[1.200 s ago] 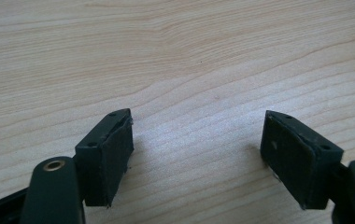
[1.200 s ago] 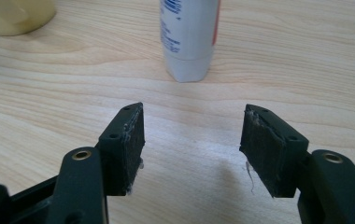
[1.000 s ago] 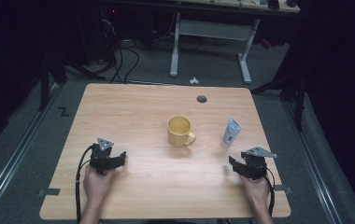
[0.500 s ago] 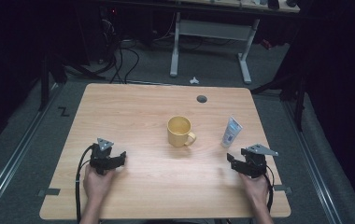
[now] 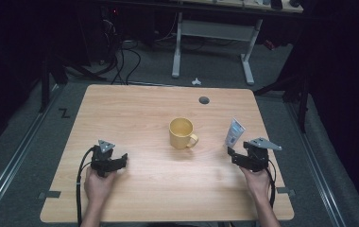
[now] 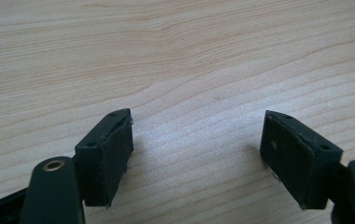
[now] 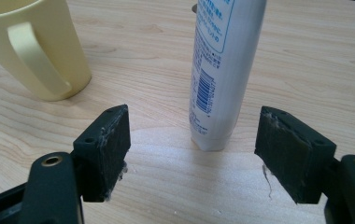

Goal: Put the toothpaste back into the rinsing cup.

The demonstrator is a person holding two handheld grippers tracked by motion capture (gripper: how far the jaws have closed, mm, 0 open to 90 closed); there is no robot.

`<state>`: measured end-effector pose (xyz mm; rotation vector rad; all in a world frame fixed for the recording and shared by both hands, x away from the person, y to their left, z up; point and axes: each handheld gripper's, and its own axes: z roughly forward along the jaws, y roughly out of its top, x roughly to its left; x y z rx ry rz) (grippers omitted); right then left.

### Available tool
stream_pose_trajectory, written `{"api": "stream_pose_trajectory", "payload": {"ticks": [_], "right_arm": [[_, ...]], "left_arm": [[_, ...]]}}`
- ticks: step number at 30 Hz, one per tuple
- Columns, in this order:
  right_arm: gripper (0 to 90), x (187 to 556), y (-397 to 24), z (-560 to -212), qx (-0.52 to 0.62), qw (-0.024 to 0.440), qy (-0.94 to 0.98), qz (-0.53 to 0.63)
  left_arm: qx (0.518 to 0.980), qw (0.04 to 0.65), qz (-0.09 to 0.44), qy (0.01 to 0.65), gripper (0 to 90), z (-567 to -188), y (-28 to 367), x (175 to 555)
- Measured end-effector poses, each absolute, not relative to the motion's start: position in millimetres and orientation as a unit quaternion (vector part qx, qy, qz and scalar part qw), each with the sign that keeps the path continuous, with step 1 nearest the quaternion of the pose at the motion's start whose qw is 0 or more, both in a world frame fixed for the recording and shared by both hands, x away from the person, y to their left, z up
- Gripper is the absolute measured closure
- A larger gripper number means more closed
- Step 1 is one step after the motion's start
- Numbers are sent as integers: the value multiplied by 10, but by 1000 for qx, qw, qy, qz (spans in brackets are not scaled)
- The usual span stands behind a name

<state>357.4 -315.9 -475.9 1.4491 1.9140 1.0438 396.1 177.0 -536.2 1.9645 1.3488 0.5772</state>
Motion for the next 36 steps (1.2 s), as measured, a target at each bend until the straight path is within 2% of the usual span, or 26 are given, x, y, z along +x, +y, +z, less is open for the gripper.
{"api": "stream_pose_trajectory", "payload": {"ticks": [13,20,29,36], "right_arm": [[257,3815,-3180,-4715,538,270,710,365],[281,3944,-3188,-4725,546,265,705,367],[354,4066,-3164,-4783,553,254,706,363],[434,4119,-3165,-4835,560,264,696,363]], "left_arm": [[754,339,220,518,260,-5362,1773,3962],[753,339,221,518,261,-5362,1771,3963],[753,339,221,518,259,-5363,1771,3963],[754,339,221,518,258,-5362,1770,3963]]}}
